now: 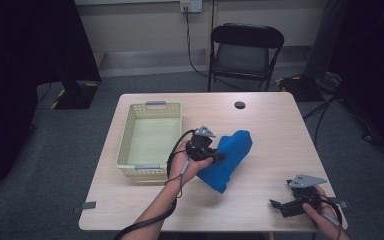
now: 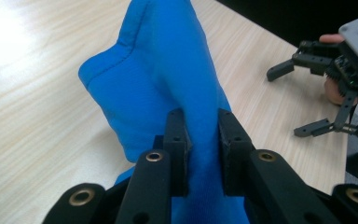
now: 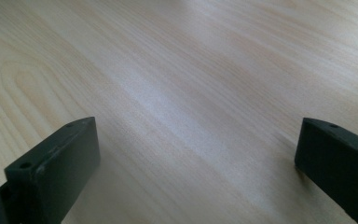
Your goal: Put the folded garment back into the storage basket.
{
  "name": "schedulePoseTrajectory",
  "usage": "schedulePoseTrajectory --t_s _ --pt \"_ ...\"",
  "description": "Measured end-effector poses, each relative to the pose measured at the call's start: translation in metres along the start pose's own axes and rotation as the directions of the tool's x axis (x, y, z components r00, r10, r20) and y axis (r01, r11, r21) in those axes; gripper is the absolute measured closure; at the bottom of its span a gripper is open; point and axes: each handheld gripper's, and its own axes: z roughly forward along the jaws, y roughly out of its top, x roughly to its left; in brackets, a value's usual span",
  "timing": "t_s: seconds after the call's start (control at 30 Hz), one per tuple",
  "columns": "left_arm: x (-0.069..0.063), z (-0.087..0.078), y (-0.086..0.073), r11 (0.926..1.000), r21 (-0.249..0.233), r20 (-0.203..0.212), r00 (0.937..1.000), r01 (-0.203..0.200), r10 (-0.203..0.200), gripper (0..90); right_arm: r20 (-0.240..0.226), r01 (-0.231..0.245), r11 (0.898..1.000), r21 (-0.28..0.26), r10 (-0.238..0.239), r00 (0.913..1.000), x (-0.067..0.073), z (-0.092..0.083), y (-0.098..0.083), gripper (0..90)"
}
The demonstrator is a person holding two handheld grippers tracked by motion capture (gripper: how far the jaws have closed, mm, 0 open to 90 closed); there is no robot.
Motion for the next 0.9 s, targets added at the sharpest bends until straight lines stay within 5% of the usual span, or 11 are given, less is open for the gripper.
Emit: schedulePoseTrajectory --t_s 0.9 --pt "0.013 -0.058 0.021 0.9989 -0.044 -0.035 0.9992 0.018 -0.020 76.8 0.000 0.000 1.000 0.000 0.000 1.0000 0.000 0.000 0.000 0.0"
